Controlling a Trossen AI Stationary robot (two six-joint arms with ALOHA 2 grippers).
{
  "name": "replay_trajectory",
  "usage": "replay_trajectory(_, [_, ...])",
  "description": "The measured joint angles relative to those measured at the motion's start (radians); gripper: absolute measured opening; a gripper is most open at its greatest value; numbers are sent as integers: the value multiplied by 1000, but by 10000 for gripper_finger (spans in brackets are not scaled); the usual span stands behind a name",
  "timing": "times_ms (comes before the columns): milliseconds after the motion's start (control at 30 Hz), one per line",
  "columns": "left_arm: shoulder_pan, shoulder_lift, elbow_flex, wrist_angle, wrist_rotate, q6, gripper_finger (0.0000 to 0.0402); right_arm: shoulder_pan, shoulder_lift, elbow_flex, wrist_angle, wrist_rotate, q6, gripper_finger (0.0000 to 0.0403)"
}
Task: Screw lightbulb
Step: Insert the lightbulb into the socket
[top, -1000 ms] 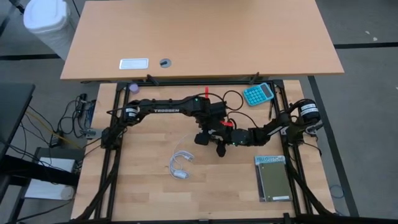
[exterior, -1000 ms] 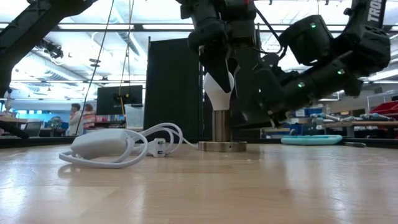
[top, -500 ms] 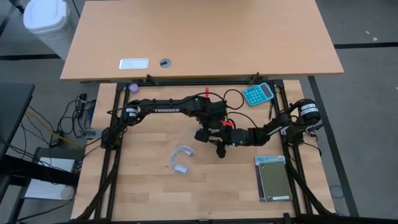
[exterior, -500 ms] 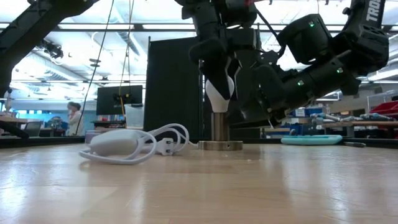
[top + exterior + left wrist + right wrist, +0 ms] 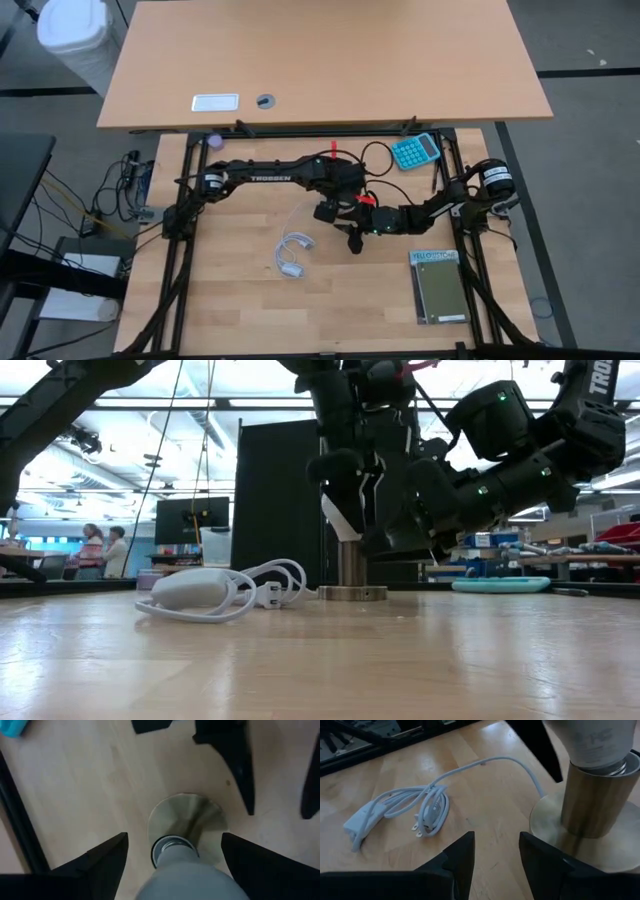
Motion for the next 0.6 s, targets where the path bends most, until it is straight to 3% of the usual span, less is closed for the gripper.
replay_trajectory(600, [0,-53,2,98,37,19,324,-4,-8,0,-29,0,16,156])
